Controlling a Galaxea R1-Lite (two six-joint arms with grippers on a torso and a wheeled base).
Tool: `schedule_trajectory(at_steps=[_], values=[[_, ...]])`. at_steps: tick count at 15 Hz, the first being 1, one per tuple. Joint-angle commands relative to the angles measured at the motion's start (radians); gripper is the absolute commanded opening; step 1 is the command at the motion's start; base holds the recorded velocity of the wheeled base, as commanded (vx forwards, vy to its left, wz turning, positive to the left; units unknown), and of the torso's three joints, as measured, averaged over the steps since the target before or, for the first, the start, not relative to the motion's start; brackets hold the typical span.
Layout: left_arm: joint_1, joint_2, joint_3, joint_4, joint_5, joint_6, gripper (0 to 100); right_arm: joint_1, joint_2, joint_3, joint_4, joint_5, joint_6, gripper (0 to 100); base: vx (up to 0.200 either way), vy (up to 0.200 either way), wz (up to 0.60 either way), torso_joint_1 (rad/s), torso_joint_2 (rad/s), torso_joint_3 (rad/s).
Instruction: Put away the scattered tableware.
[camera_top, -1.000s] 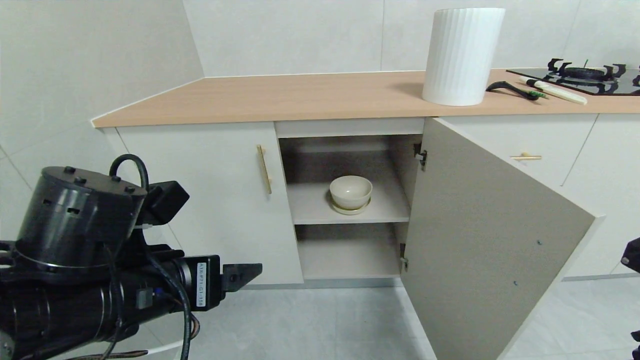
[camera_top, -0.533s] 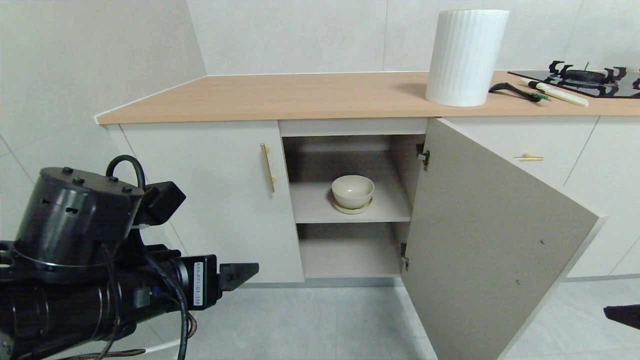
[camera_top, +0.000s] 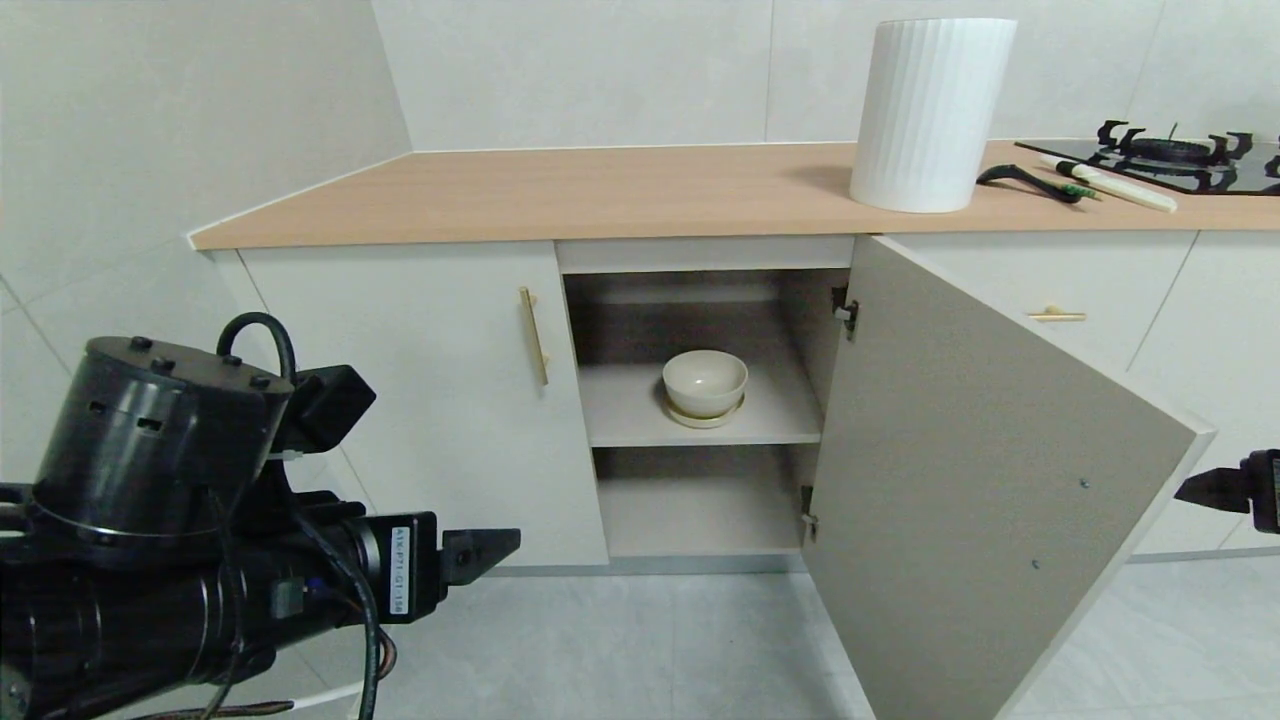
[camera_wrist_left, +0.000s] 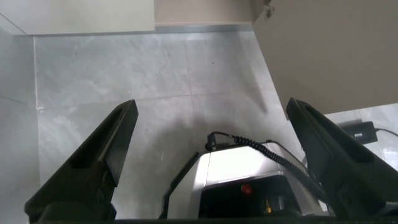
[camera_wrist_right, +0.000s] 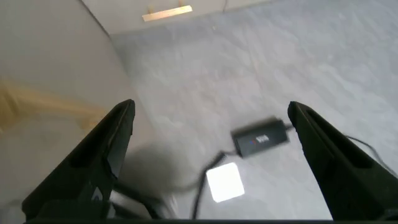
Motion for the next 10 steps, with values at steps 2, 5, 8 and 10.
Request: schedule_trajectory(at_steps=[2,5,8,10], values=[[0.000,0.002,0.000,0.000,0.000,-0.001,100,-0.002,0.069,0.012,-0.011,0.003,0.012,100,0.000,0.000,0.00,0.000,0.00,0.000],[0.000,0.002,0.000,0.000,0.000,-0.001,100,0.024,0.102,0.012,-0.028,0.014,0.060,100,0.000,0.000,0.00,0.000,0.00,0.000],[0.000,0.002,0.000,0.000,0.000,-0.001,100,0.064,0.125,0.016,-0.054,0.014,0.104,100,0.000,0.000,0.00,0.000,0.00,0.000],[0.000,0.002,0.000,0.000,0.000,-0.001,100,0.090,0.126,0.013,-0.054,0.014,0.135,100,0.000,0.000,0.00,0.000,0.00,0.000]])
